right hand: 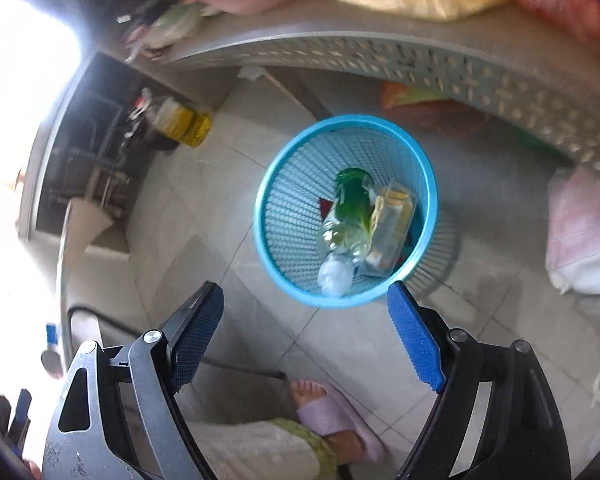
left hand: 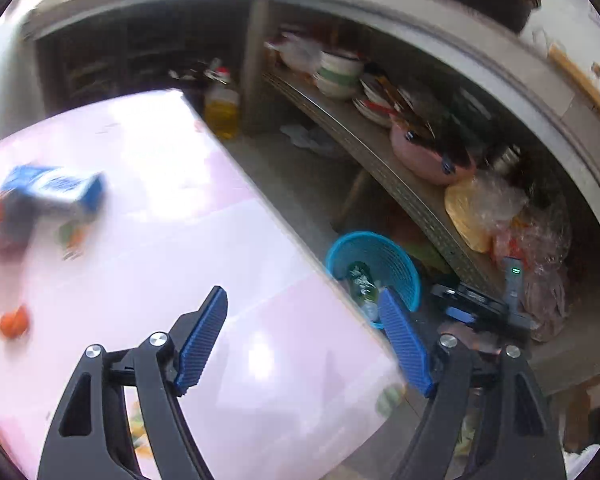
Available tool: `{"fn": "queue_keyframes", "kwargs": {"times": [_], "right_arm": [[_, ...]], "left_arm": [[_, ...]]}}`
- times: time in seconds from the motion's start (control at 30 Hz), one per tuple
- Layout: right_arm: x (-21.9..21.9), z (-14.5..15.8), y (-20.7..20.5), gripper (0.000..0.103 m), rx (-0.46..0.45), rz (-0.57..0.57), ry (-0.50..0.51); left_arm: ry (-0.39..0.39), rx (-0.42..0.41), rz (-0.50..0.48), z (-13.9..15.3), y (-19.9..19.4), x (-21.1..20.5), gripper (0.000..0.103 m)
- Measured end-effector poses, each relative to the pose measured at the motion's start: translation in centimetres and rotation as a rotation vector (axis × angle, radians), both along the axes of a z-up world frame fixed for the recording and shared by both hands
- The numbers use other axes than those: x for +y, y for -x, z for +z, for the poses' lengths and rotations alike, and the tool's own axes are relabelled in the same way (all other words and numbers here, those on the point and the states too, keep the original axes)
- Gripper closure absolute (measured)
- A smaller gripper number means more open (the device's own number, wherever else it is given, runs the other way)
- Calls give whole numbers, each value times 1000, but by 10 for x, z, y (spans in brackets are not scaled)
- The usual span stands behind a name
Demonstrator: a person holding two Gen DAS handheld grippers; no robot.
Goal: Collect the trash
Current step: 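Move both tools back over the table toward the orange snack piece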
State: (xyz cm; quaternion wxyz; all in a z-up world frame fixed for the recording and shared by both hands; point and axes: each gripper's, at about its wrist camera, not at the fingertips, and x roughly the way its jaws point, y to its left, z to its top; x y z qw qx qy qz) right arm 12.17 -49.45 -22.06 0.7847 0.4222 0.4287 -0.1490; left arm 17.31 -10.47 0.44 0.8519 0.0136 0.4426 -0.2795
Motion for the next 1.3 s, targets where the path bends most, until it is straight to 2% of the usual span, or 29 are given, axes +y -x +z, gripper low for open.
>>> {"fn": "queue_keyframes", "kwargs": {"times": [0.2,0.27,0.4,0.57,0.8,0.9,1.03,1.3], "right_arm": [[45,66,-14,23,-121,184,100],[66,89,-26,23,-189,258,128],[125,126,-57,23,-265,457,160],[211,151,-91,23,-310,708,169],[343,156,-137,23,-293,1061,176],[387,148,-155,23,-252,1149,165],[433,141,-177,23,-183,1195,185],[494,120,-204,33,-145,1223,407]], "left_arm": [[33,-68,121,5,35,71,24],[42,-91,161,6,47,92,23],[79,-124,249,7,68,139,22],[77,-174,327,4,95,181,21],[85,-168,411,-11,124,225,21],[62,-186,466,-15,137,242,21],[44,-209,521,-19,150,258,21],[20,-215,624,-29,169,289,21]]}}
